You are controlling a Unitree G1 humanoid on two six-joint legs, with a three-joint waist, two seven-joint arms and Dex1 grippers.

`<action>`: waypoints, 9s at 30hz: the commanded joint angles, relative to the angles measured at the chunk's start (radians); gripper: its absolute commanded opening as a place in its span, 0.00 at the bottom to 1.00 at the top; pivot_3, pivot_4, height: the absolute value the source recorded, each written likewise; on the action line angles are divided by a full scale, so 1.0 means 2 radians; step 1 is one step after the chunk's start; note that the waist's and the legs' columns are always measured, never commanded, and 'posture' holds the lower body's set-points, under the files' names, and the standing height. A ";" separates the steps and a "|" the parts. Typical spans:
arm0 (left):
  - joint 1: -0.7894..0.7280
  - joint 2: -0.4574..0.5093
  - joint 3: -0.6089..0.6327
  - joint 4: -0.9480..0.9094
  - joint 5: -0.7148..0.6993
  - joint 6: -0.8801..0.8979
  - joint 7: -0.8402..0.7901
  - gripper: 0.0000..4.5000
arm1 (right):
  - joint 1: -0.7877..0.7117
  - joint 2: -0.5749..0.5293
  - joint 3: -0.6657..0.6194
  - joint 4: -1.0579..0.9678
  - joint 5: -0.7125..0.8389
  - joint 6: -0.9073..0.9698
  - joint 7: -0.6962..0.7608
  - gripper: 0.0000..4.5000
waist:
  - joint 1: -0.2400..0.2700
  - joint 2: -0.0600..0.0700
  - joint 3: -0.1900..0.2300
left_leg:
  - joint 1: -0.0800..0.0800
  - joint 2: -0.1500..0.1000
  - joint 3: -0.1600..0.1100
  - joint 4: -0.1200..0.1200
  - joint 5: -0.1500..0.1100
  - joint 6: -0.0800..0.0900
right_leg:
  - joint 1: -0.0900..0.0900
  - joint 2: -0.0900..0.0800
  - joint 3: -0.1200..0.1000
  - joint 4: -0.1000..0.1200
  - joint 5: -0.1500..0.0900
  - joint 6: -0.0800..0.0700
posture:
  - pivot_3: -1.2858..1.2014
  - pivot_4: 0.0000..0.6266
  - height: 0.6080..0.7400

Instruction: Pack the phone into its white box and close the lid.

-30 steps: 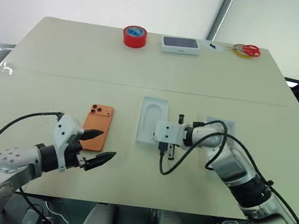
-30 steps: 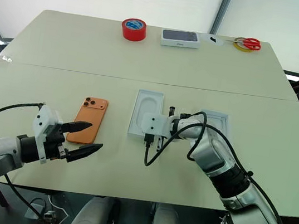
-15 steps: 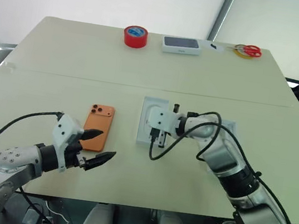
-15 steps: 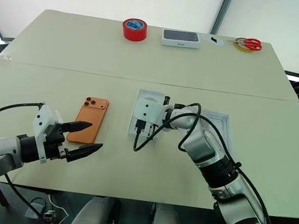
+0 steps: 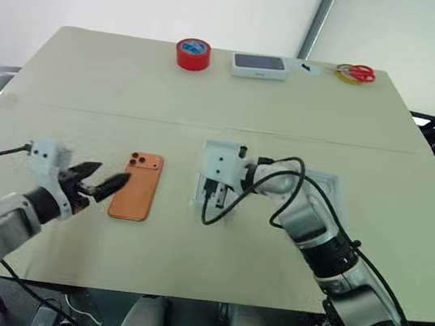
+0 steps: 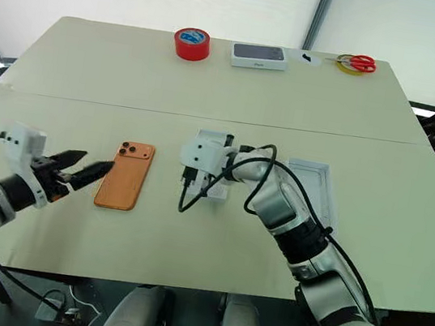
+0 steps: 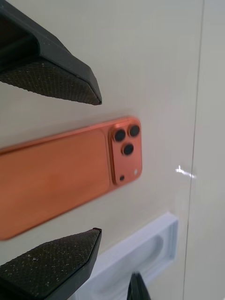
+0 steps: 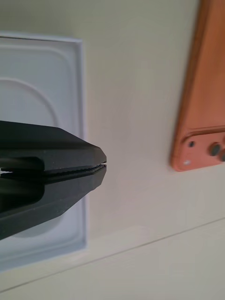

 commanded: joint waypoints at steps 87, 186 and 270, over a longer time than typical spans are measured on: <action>-0.172 -0.076 0.063 0.209 -0.383 0.190 0.297 0.00 | -0.026 0.040 -0.014 -0.043 -0.040 0.041 0.024 0.00 | 0.000 -0.002 0.001 | 0.000 0.000 -0.001 -0.002 0.002 -0.003 | -0.001 -0.002 0.001 -0.001 0.000 0.000 | 0.52 0.24 1.00; -0.362 -0.214 -0.375 0.227 0.146 0.082 -0.037 0.00 | 0.107 -0.171 -0.094 -0.107 0.097 0.169 -0.050 0.00 | 0.014 -0.002 0.002 | -0.008 -0.002 0.000 0.000 0.000 0.001 | -0.002 -0.002 -0.001 -0.008 0.002 0.002 | 0.52 0.24 1.00; -0.152 -0.067 -0.389 0.051 0.289 -0.298 -0.308 0.00 | 0.025 -0.296 -0.267 -0.006 0.650 0.583 -0.455 0.01 | 0.013 -0.001 0.002 | -0.007 -0.001 0.001 0.001 0.000 0.002 | -0.001 -0.001 0.000 -0.007 0.002 0.001 | 0.52 0.24 1.00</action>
